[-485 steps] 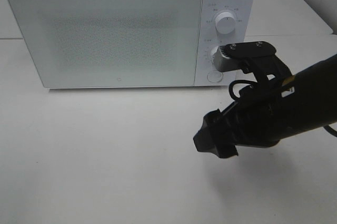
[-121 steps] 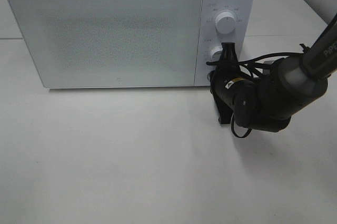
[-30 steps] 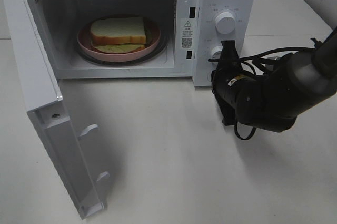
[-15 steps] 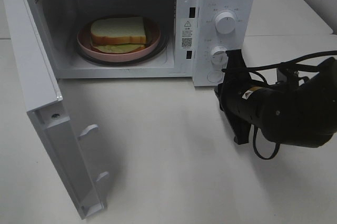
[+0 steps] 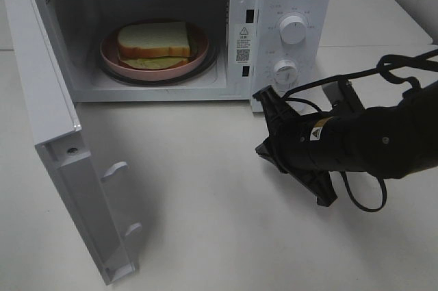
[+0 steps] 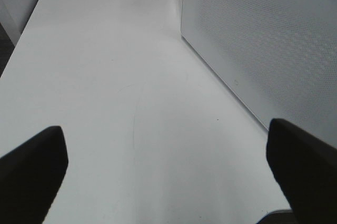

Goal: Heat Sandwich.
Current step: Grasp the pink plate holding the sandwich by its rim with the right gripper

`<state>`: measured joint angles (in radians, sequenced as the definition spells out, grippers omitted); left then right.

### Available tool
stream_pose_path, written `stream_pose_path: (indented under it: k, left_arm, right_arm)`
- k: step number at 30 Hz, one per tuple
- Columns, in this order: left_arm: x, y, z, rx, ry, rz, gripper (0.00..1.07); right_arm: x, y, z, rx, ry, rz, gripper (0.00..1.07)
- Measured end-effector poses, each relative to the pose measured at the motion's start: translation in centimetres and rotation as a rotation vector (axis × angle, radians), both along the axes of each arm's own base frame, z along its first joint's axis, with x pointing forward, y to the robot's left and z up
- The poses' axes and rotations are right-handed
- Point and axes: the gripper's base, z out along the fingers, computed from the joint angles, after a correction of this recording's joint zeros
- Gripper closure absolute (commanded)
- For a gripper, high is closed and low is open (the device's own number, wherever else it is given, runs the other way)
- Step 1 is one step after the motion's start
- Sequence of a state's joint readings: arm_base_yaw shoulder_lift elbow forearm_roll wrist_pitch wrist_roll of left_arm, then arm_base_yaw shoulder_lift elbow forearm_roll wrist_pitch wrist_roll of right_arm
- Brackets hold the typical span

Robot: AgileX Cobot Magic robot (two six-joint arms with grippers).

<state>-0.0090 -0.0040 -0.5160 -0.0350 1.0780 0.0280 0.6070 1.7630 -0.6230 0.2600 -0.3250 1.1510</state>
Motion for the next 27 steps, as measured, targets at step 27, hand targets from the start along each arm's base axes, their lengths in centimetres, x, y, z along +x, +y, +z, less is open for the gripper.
stream_pose_path:
  k: [27]
  left_arm:
    - [0.0, 0.0, 0.0, 0.000, 0.000, 0.000, 0.09]
  right_arm:
    - [2.5, 2.9, 6.1, -0.602, 0.025, 0.979, 1.04]
